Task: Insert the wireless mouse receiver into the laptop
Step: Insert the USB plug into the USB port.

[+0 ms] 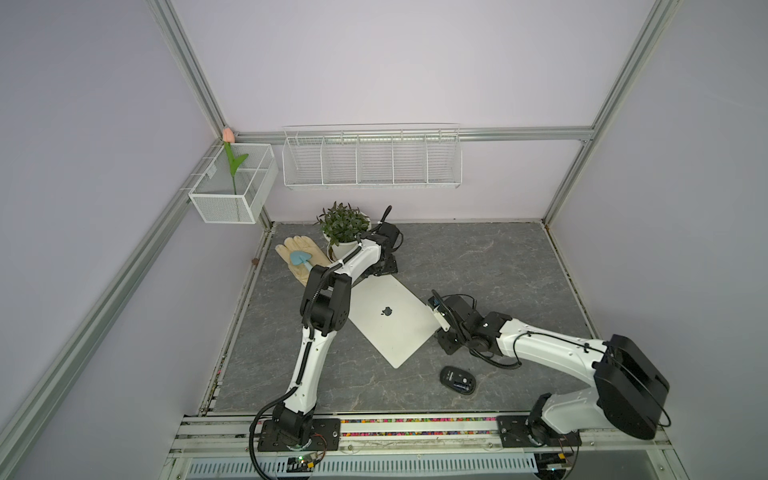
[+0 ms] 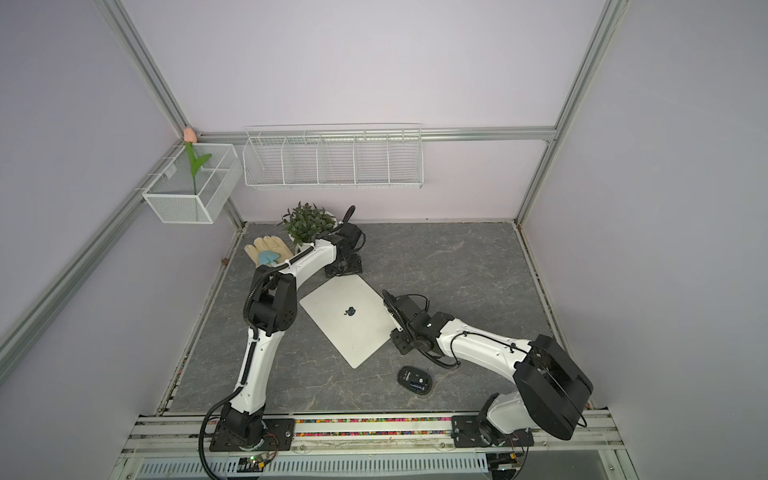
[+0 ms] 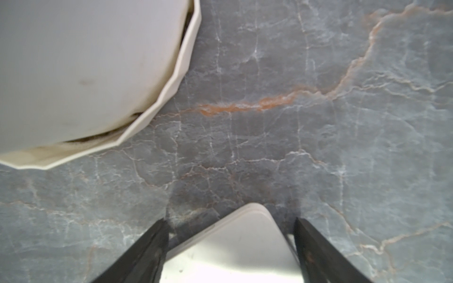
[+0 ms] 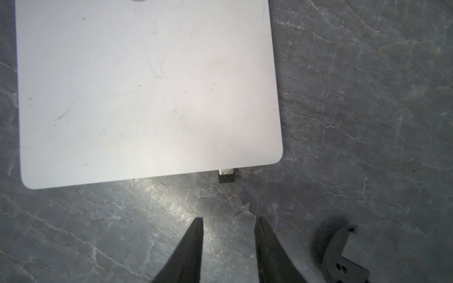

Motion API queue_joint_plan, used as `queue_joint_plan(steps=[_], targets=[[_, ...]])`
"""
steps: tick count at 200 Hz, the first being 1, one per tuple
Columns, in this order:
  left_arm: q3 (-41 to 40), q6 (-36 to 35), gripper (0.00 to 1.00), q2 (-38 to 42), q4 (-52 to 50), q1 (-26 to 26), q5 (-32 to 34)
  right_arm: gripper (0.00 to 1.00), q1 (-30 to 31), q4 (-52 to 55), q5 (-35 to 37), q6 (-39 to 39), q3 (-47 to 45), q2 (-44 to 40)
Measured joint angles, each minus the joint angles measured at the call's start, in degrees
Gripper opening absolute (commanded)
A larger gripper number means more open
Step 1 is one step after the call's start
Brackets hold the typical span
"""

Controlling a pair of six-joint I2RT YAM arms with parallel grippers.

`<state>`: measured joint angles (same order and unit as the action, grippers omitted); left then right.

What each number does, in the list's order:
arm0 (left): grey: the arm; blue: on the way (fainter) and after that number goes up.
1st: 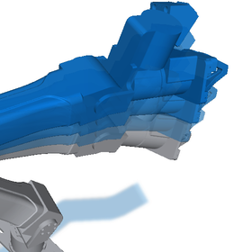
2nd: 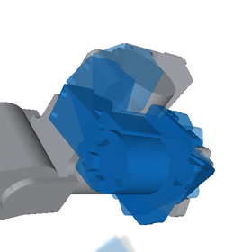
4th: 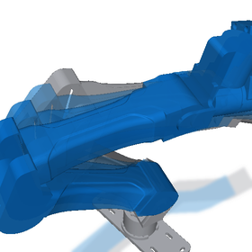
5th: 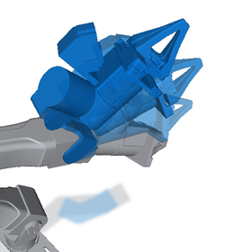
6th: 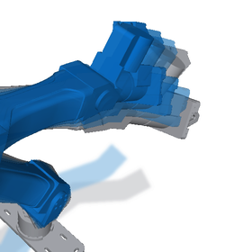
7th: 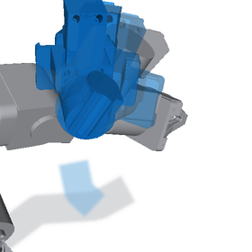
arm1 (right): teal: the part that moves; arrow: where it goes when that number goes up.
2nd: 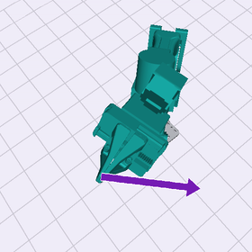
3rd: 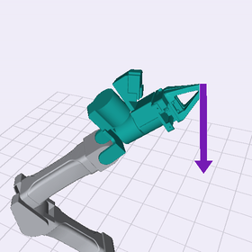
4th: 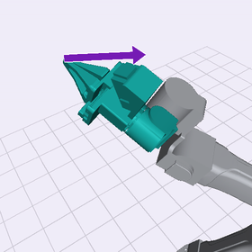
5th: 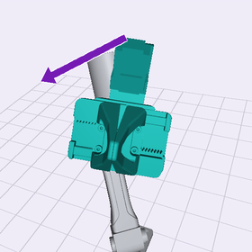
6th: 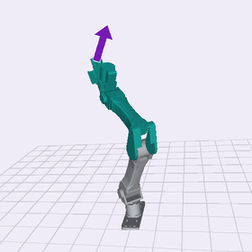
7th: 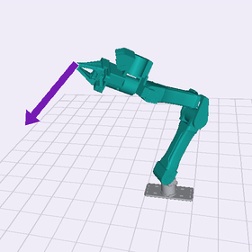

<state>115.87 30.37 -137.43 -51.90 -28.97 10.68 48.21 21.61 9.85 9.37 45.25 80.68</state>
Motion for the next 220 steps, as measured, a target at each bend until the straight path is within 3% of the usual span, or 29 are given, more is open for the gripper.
queue_joint_plan(steps=[69,220], targets=[[-0.61,0.02,0.81,0.31,0.57,0.04,-0.04,0.07,0.0,2.69,-0.68,5.73,-0.04,5.73],[-2.45,0.87,0.81,1.14,2.32,0.46,0.28,0.07,-5.53,-9.05,-1.57,7.8,2.01,13.25]])
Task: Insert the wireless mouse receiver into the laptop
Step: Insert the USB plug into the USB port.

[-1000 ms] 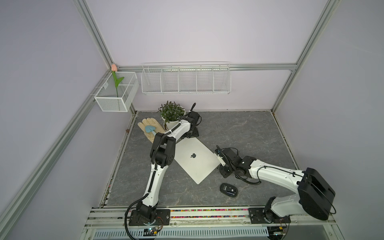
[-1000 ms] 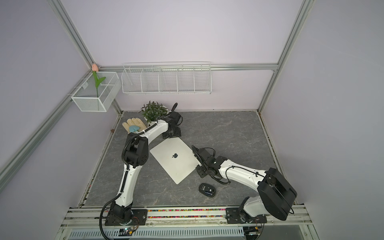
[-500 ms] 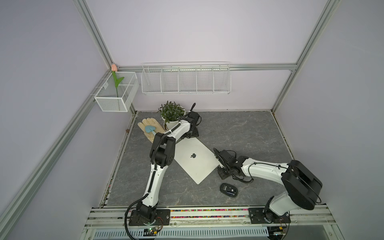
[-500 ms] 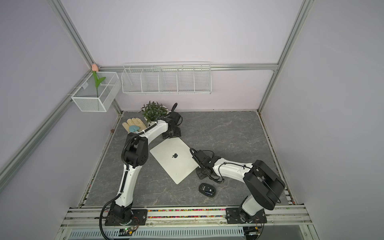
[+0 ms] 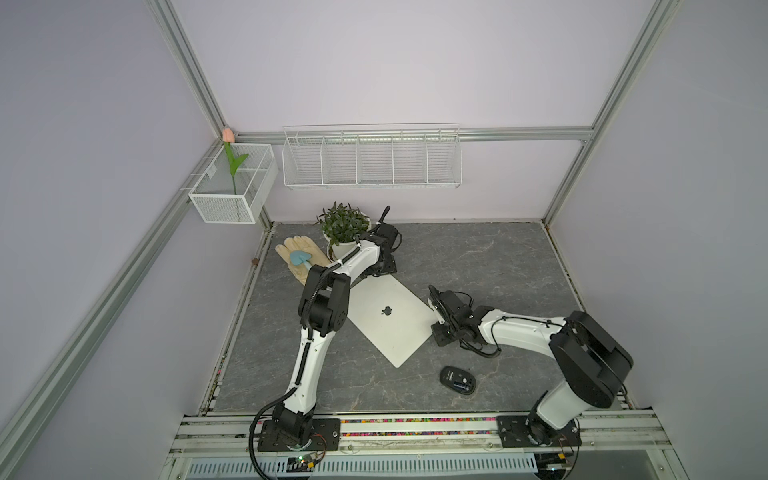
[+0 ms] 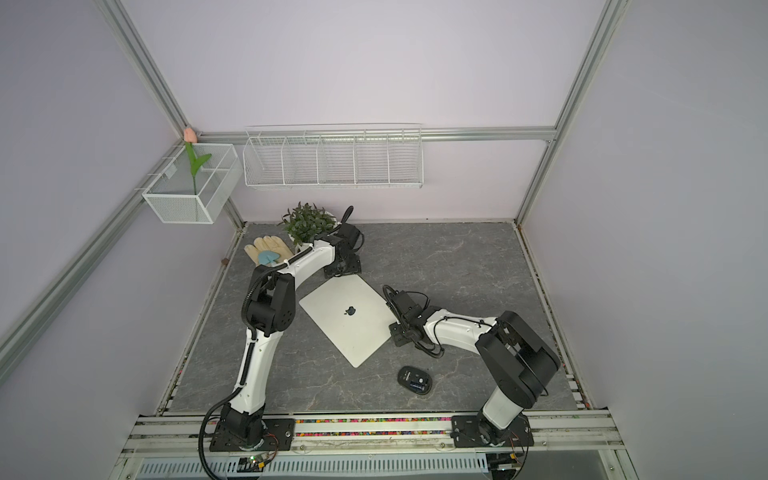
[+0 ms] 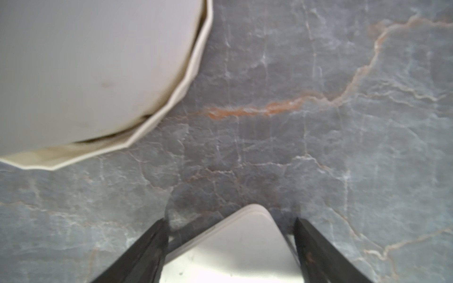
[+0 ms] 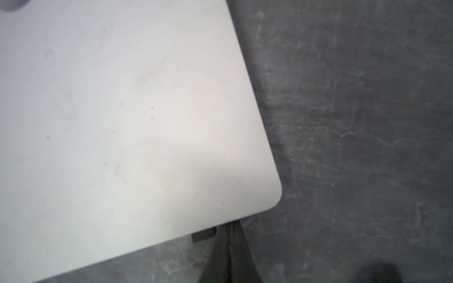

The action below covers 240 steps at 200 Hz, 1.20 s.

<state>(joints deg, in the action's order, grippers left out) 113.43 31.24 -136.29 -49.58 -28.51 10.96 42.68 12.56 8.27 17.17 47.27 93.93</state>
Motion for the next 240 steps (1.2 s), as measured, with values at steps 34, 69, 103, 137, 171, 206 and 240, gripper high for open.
queue_joint_plan(steps=[34,69,103,137,171,206,240], targets=[[-1.42,0.17,0.82,0.72,1.11,0.24,0.46,0.07,-2.99,-1.55,-1.11,0.0,0.63,1.03],[-4.17,0.42,0.82,2.1,3.04,0.22,1.92,0.07,-4.85,-1.55,-1.2,-0.2,2.95,3.13],[-7.39,1.49,0.82,4.0,4.31,0.2,4.42,0.15,-7.45,-1.05,-0.76,-1.33,7.26,6.82],[-14.03,3.58,0.83,8.17,6.36,0.17,6.38,0.22,-9.88,-0.48,0.79,-3.45,12.31,10.86],[-19.69,5.44,0.88,12.2,7.39,-0.33,6.19,0.27,-11.56,-0.74,1.22,-4.68,15.13,13.09],[-23.82,7.21,0.99,15.89,7.06,-4.17,3.06,0.35,-11.72,-2.43,0.9,-5.77,15.37,13.07],[-26.93,7.23,0.99,18.56,6.58,-5.14,1.36,0.39,-11.65,-2.58,-0.24,-5.84,14.8,7.23]])
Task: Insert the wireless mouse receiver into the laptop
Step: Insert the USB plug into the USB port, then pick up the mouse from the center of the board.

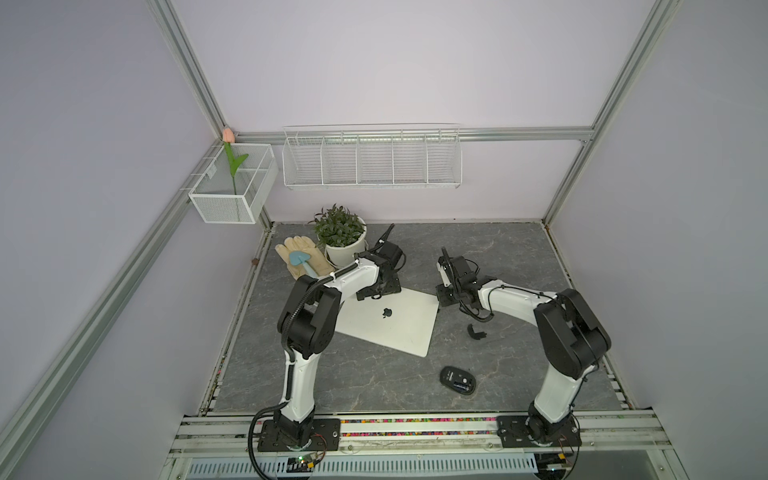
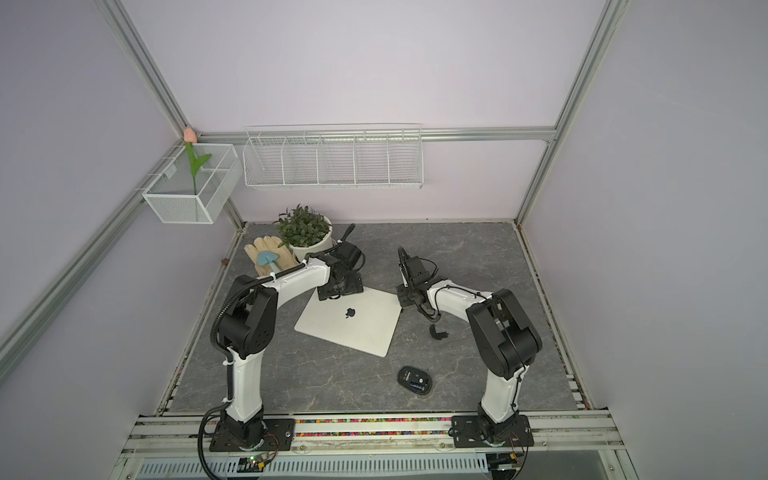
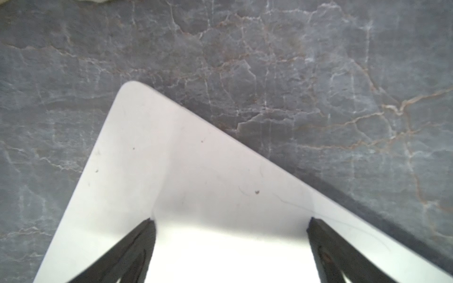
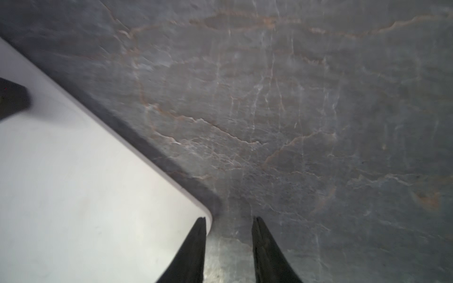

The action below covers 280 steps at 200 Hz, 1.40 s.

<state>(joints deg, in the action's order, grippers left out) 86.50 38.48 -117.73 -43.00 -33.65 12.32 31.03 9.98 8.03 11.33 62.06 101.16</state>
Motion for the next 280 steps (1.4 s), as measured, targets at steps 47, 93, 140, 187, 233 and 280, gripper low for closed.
queue_joint_plan(steps=[47,93,140,187,233,280], targets=[[-2.64,-3.65,0.99,4.55,-1.49,-0.76,0.44,0.45,-0.68,1.03,0.92,1.88,-3.3,-14.56],[-9.11,-17.59,0.99,20.76,2.54,-7.37,4.37,0.57,-9.7,6.67,-2.64,8.11,-9.7,-27.93],[-32.26,-55.06,1.0,42.75,12.55,-22.23,-8.74,0.58,-20.79,8.31,-15.89,15.19,-16.59,-35.45],[-37.9,-74.38,0.96,45.51,13.0,-30.86,-16.41,0.59,-25.07,8.5,-26.21,18.08,-20.06,-39.01],[-36.11,-79.6,0.94,33.4,19.65,-34.8,-18.43,0.59,-25.33,6.91,-31.78,18.86,-21.51,-39.65],[-32.11,-80.19,0.93,24.17,26.25,-35.54,-19.85,0.6,-25.7,5.9,-33.9,18.88,-22.73,-39.91]])
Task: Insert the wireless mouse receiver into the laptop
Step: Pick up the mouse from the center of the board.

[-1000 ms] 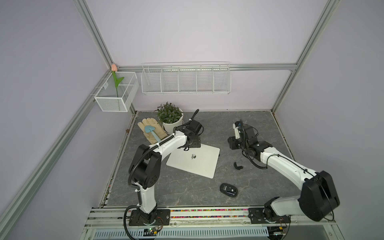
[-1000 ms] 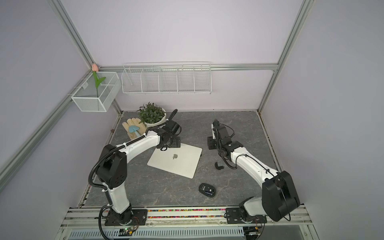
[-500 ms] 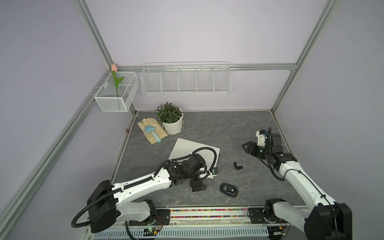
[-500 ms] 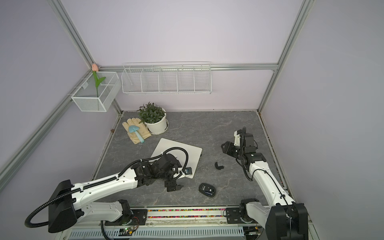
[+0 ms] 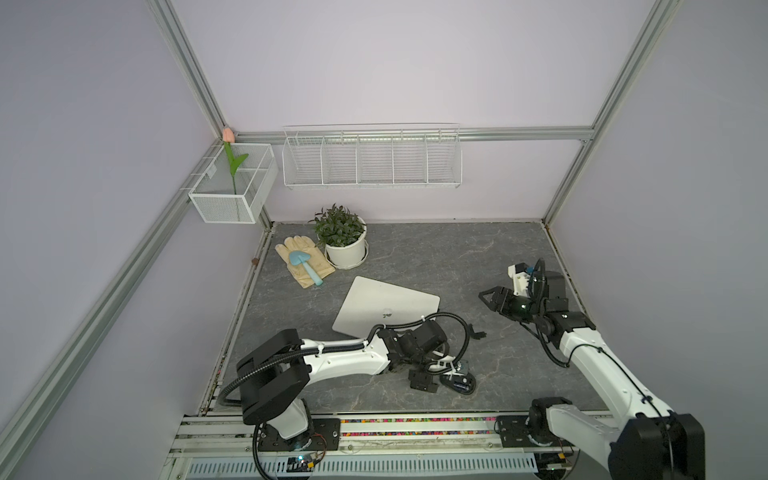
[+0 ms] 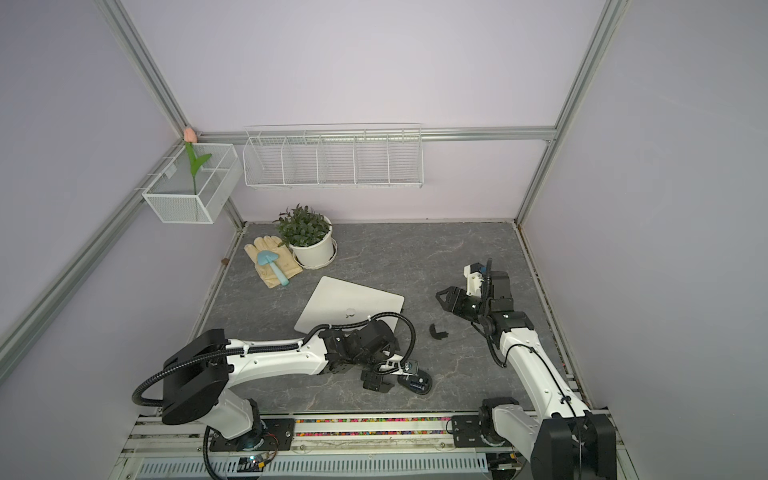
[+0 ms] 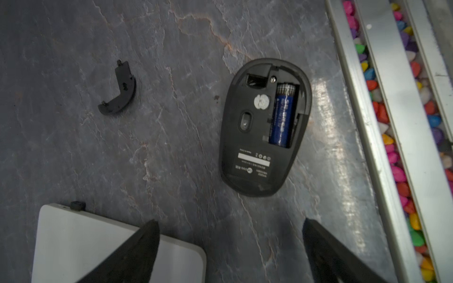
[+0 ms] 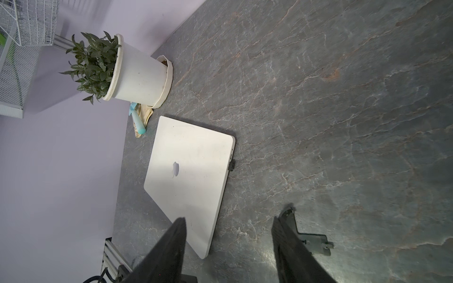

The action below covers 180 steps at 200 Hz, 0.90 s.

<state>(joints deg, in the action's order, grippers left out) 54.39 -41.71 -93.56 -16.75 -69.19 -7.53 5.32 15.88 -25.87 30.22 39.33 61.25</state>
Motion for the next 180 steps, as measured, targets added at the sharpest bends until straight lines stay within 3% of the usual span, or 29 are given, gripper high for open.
queue_joint_plan(steps=[103,180], targets=[[6.21,-3.13,0.88,-9.55,-1.27,-2.14,-2.86,0.61,-0.72,-1.57,-0.76,-0.07,-1.64,-1.03],[7.85,-1.62,0.67,-11.89,-1.14,-2.25,-2.45,0.61,-1.77,-1.6,-0.74,-0.2,-1.64,-1.05]])
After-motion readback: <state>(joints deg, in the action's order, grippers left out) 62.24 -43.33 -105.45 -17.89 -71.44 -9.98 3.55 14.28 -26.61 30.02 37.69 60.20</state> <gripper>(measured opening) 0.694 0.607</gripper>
